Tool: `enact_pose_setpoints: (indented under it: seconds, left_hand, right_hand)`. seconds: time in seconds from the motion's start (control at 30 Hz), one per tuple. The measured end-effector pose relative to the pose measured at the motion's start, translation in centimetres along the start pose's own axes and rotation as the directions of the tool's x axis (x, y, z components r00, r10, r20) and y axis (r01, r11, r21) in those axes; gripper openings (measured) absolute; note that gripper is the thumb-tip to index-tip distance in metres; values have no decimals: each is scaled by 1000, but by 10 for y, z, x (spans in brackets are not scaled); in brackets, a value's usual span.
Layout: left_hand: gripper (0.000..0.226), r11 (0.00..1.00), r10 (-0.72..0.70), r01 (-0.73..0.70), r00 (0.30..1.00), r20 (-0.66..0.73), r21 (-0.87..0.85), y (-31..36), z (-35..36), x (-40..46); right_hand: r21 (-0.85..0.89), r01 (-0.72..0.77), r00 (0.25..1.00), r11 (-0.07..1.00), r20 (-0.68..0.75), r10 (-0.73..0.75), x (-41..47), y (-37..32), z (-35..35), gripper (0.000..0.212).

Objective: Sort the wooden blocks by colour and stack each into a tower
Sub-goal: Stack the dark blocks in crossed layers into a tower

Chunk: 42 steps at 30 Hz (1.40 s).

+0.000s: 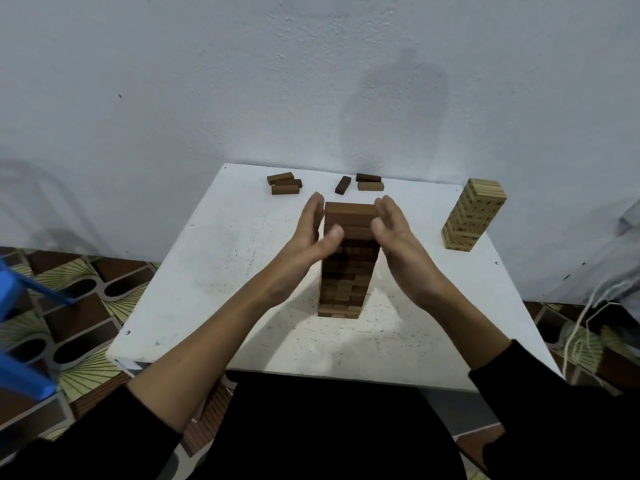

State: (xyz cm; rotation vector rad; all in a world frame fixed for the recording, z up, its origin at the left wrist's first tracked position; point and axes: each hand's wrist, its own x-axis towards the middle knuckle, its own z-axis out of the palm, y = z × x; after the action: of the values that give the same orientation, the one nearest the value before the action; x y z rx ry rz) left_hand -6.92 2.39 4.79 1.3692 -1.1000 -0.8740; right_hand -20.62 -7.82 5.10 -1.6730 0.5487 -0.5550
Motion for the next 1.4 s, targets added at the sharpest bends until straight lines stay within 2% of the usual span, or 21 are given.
enact_pose_setpoints:
  seconds: [0.2,0.37,0.63,1.4]
  left_hand:
    - [114,991,66,-72,996,58,109,1,-21,11]
    - [115,988,72,-79,996,58,135,1,-24,20]
    - [112,988,66,-74,996,64,132,-1,-23,23]
    - [107,991,40,-44,999,34,127,-3,-22,24]
  right_hand:
    - [-197,101,987,975,141,-74,8,-11,-23,103]
    - [-276,125,986,953,142,-88,15,-14,-27,102]
    - [-285,143,984,948,146,-105,16,-14,-27,92]
    - [-306,137,985,942,141,-97,14,-11,-26,87]
